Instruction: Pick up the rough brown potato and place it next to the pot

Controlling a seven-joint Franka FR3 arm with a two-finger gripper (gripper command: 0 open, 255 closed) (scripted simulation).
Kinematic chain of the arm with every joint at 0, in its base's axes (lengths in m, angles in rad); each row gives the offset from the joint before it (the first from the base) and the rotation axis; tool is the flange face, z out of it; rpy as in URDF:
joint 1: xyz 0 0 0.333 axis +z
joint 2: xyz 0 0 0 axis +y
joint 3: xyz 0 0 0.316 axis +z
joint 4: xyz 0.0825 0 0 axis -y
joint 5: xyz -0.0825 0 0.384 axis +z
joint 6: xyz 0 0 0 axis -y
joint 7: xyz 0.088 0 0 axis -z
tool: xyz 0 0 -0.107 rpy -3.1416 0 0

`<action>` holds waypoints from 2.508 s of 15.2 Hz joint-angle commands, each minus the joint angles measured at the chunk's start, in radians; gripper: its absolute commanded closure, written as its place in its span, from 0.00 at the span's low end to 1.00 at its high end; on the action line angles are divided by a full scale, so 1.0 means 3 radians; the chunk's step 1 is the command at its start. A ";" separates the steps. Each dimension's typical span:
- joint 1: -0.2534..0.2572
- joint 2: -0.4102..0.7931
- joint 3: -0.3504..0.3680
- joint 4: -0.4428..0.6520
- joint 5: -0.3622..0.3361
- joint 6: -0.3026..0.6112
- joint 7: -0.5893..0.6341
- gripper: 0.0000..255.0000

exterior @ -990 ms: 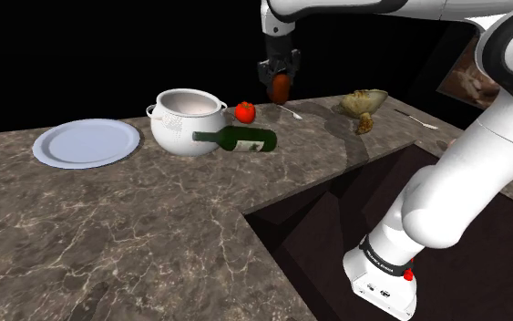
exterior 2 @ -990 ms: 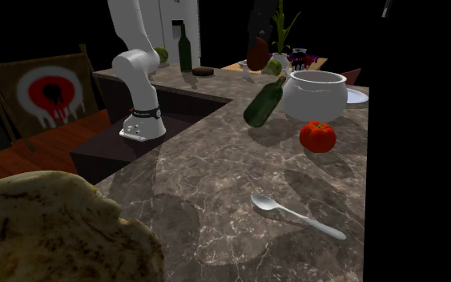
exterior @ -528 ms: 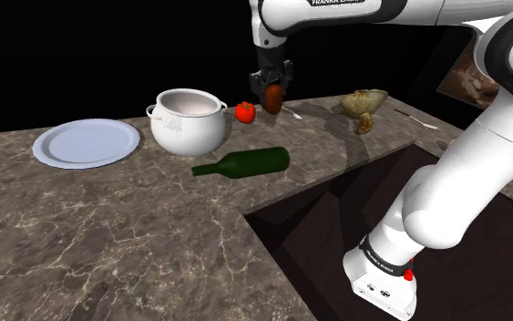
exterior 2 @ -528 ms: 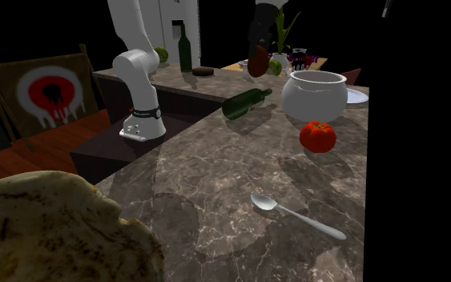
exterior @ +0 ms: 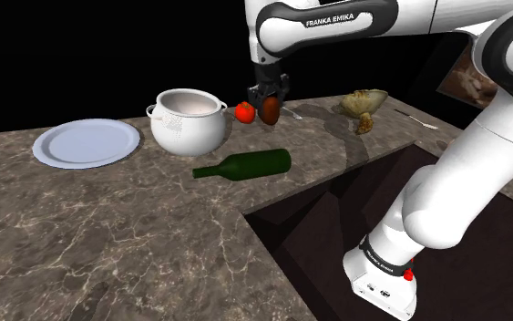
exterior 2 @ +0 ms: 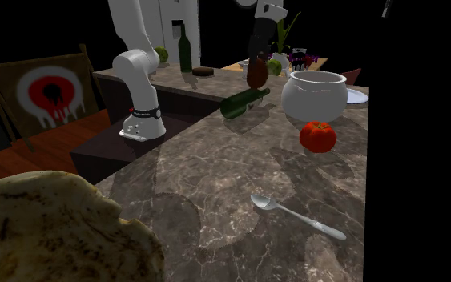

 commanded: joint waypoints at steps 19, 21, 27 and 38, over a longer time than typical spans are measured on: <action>-0.0015 0.0268 -0.0016 -0.0596 -0.0087 0.0836 0.0236 1.00; -0.0017 0.0310 -0.0018 -0.0639 -0.0101 0.0918 0.0261 1.00; -0.0023 0.0449 -0.0026 -0.0753 -0.0148 0.1160 0.0341 1.00; -0.0024 0.0484 -0.0027 -0.0779 -0.0161 0.1218 0.0362 0.00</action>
